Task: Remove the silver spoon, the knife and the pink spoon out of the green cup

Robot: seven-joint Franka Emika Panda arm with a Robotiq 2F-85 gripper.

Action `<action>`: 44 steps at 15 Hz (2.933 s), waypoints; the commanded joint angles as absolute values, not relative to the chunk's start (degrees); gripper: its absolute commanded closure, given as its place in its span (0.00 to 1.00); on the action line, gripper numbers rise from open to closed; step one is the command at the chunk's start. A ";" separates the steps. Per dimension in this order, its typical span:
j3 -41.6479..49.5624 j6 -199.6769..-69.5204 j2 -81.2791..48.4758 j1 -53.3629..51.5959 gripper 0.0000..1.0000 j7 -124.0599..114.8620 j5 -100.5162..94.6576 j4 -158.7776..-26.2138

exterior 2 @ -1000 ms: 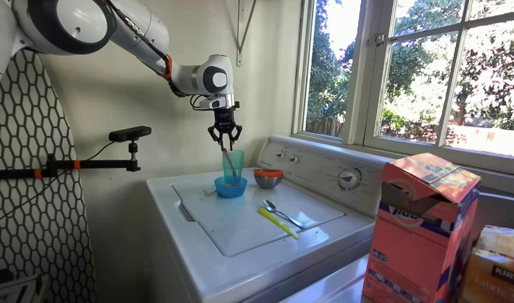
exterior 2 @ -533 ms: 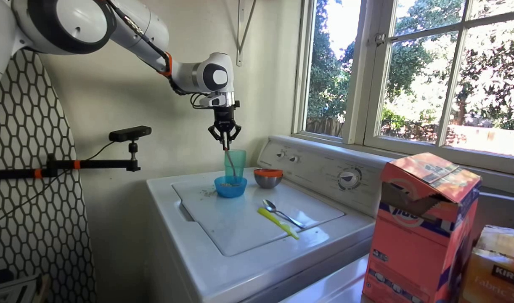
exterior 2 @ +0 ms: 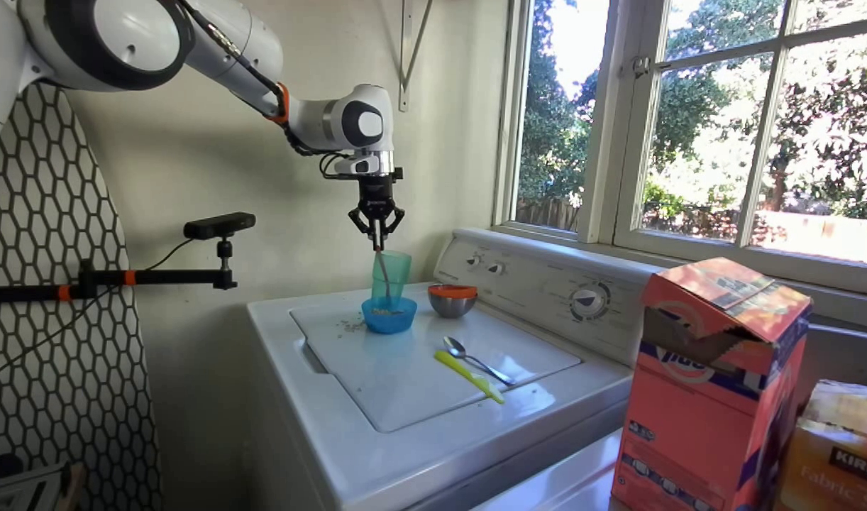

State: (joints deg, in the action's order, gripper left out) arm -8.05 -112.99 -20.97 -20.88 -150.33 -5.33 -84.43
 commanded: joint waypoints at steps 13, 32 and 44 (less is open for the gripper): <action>-9.12 -104.08 -22.89 -22.67 0.97 -141.23 -8.71 -79.47; -10.30 -102.68 -20.01 -18.58 0.97 -130.43 1.86 -78.31; -7.26 -83.15 -8.86 -9.71 0.97 -118.95 9.99 -69.78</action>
State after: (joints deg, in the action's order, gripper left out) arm -8.26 -84.29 -11.51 -10.83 -118.24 10.29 -69.73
